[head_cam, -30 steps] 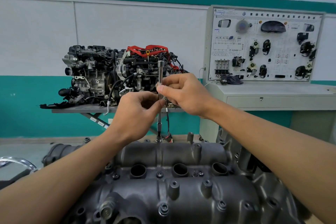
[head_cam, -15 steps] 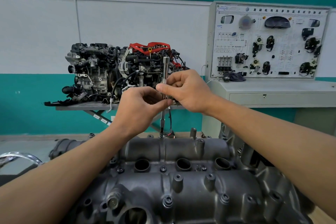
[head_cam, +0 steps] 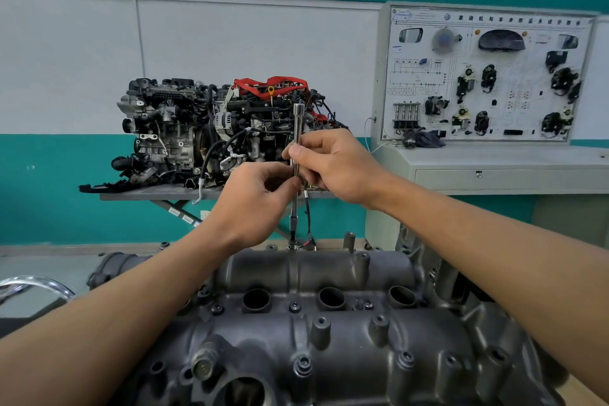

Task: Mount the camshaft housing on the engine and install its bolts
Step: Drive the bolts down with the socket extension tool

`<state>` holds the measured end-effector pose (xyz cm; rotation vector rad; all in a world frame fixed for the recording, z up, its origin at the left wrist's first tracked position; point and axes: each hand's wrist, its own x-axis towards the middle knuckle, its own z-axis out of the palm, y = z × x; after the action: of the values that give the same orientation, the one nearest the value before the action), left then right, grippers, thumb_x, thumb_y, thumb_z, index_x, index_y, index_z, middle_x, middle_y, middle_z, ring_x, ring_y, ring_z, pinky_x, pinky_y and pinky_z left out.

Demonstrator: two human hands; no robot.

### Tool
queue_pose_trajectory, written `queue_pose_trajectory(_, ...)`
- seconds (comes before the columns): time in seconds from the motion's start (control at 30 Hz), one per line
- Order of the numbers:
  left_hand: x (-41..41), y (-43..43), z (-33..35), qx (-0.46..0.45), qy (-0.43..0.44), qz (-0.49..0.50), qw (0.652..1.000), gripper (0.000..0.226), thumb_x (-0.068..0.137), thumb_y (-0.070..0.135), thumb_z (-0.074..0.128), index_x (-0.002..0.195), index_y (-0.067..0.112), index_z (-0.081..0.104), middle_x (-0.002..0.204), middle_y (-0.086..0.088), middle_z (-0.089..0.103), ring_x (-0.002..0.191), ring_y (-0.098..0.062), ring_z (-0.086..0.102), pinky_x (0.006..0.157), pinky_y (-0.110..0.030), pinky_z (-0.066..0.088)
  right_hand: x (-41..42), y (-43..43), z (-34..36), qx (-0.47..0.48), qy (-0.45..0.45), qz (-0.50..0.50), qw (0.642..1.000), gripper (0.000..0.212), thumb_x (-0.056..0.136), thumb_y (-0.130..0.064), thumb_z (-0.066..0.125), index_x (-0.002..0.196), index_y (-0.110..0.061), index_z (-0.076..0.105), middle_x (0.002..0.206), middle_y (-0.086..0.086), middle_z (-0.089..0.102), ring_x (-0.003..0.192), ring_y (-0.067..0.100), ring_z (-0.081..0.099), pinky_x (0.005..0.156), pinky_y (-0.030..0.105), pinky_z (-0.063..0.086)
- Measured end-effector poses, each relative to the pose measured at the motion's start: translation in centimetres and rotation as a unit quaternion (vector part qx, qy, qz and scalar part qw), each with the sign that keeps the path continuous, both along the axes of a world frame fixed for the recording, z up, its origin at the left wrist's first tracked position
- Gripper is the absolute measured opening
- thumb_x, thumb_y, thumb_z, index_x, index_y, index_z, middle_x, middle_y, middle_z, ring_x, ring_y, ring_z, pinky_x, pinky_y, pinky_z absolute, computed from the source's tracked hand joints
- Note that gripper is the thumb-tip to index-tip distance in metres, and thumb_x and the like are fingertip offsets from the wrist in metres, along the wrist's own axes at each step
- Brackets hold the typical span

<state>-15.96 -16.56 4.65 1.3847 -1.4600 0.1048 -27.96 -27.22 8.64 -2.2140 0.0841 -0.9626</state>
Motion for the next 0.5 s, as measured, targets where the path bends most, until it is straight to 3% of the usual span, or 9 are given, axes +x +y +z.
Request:
queue_pose_trajectory(0.07,0.02,-0.07,-0.07,-0.005,0.009,0.0,1.0,0.02,0.095,0.015,0.064,0.083,0.027,0.074,0.082,-0.01,0.075,0.074,-0.028,0.068,0.074,-0.042,0.055,0.02,0.16,-0.03,-0.017,-0.006,-0.009,1.0,0.034,0.101,-0.015,0.053,0.07,-0.003,0.061,0.048,-0.001,0.048,0.043,0.009,0.037,0.047,0.017,0.036)
queue_pose_trajectory(0.17,0.04,-0.05,-0.14,-0.017,0.026,0.009,0.999,0.008,0.086,0.027,0.077,0.079,0.023,0.076,0.07,0.003,0.074,0.061,-0.005,0.063,0.058,-0.023,0.052,0.17,0.11,-0.03,-0.022,-0.022,-0.032,0.999,0.034,0.098,-0.019,0.061,0.064,-0.013,0.06,0.047,0.001,0.051,0.046,0.015,0.043,0.049,0.025,0.042)
queue_pose_trajectory(0.33,0.39,-0.08,-0.09,-0.02,0.055,0.041,0.997,0.02,0.073,0.028,0.087,0.073,0.014,0.073,0.068,-0.005,0.074,0.062,-0.018,0.068,0.061,-0.028,0.057,0.32,-0.05,-0.08,-0.024,-0.045,-0.074,0.996,0.031,0.089,-0.025,0.074,0.062,-0.018,0.059,0.042,-0.008,0.045,0.037,0.006,0.032,0.041,0.017,0.03)
queue_pose_trajectory(0.5,0.34,-0.23,-0.17,-0.011,0.019,0.045,0.999,0.014,0.082,0.025,0.081,0.075,0.016,0.073,0.068,-0.005,0.073,0.063,-0.02,0.068,0.063,-0.033,0.057,0.23,0.22,-0.07,-0.023,-0.05,-0.065,0.996,0.029,0.09,-0.027,0.072,0.068,-0.011,0.062,0.043,-0.006,0.045,0.039,0.008,0.033,0.042,0.018,0.032)
